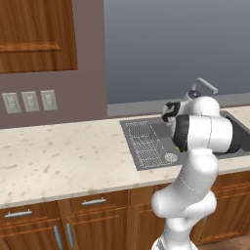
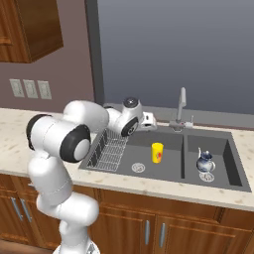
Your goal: Place the cup in the left basin and the teapot in the right basin of the sink.
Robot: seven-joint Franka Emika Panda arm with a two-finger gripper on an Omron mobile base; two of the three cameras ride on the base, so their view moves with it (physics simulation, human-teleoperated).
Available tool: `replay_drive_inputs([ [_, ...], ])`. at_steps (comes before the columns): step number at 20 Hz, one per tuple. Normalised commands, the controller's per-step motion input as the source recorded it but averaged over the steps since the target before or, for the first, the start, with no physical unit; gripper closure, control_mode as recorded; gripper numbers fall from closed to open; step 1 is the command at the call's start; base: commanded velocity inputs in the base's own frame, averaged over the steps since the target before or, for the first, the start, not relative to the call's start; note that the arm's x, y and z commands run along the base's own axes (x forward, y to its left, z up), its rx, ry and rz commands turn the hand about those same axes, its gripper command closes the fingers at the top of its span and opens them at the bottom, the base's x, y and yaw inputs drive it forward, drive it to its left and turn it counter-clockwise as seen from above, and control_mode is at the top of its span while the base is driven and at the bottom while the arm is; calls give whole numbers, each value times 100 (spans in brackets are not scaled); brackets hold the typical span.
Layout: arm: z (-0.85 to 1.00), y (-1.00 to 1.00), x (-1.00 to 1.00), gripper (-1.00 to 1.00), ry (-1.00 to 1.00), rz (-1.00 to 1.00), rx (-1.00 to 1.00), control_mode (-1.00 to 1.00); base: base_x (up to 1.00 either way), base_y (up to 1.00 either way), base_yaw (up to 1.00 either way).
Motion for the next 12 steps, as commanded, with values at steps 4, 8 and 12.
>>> replay_drive_inputs([
  [4, 52, 1, -40, -100, -5, -3, 0, -100, 0, 0, 0],
  [8, 56, 0, -43, -100, -5, -3, 0, -100, 0, 0, 0],
  [12, 47, 0, -42, -100, -4, -2, 0, -100, 0, 0, 0],
])
